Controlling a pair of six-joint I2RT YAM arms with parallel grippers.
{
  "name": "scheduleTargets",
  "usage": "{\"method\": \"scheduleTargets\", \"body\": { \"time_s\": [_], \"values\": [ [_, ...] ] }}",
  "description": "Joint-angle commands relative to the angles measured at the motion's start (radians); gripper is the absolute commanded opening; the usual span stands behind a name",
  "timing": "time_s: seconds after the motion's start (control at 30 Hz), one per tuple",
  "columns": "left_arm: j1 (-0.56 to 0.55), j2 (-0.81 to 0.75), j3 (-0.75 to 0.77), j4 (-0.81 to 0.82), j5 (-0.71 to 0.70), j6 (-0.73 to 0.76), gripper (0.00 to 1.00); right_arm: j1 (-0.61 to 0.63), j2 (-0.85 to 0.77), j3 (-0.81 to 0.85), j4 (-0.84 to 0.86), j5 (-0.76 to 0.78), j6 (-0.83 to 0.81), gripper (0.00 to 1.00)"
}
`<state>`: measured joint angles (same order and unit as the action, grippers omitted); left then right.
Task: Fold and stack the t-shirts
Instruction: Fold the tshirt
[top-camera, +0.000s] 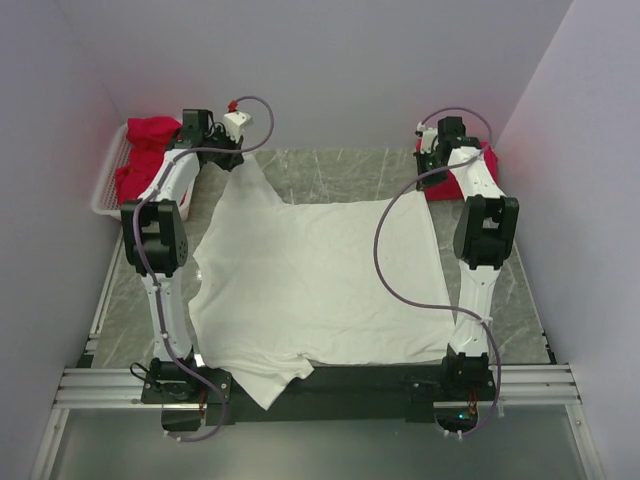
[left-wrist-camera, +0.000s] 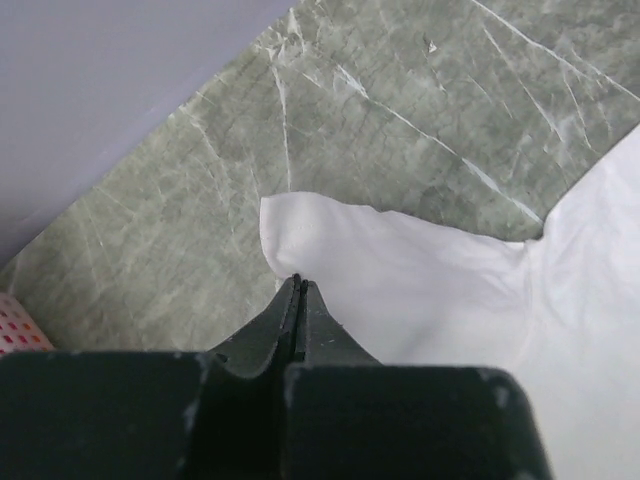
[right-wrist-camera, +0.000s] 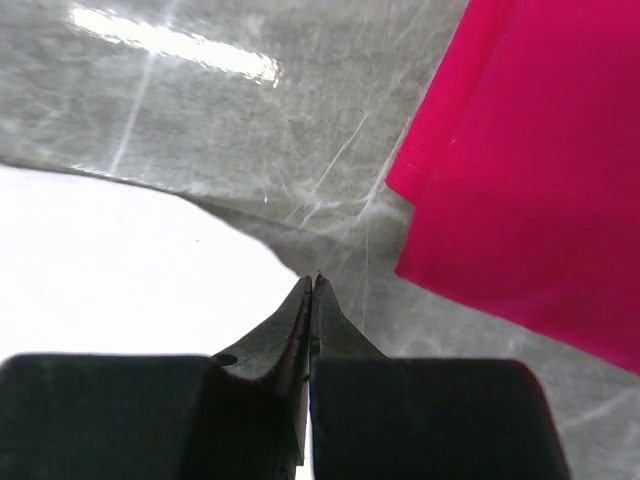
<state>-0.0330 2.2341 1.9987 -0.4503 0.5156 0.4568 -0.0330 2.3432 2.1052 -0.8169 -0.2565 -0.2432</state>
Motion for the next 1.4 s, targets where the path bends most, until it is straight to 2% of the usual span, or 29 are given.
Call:
{"method": "scheduleTargets", "body": {
  "time_s": [0.0, 0.43, 0.83, 1.37],
  "values": [
    [0.015, -0.099, -0.073, -0.002, 0.047, 0.040, 0.00, -0.007, -0.113, -0.014, 0.001, -0.015, -0.036, 0.00],
    [0.025, -0.264, -0.187, -0.083, 0.092, 0.074, 0.01, -0.030, -0.139, -0.033, -0.024, -0.036, -0.073, 0.00],
    [0.025, -0.608, -0.526, -0.137, 0.123, 0.097, 0.00, -0.071, -0.238, -0.132, -0.070, -0.157, -0.154, 0.00],
    [0.027, -0.953, -0.797, -0.313, 0.158, 0.132, 0.01, -0.111, -0.390, -0.373, -0.163, -0.253, -0.343, 0.00]
  ]
}}
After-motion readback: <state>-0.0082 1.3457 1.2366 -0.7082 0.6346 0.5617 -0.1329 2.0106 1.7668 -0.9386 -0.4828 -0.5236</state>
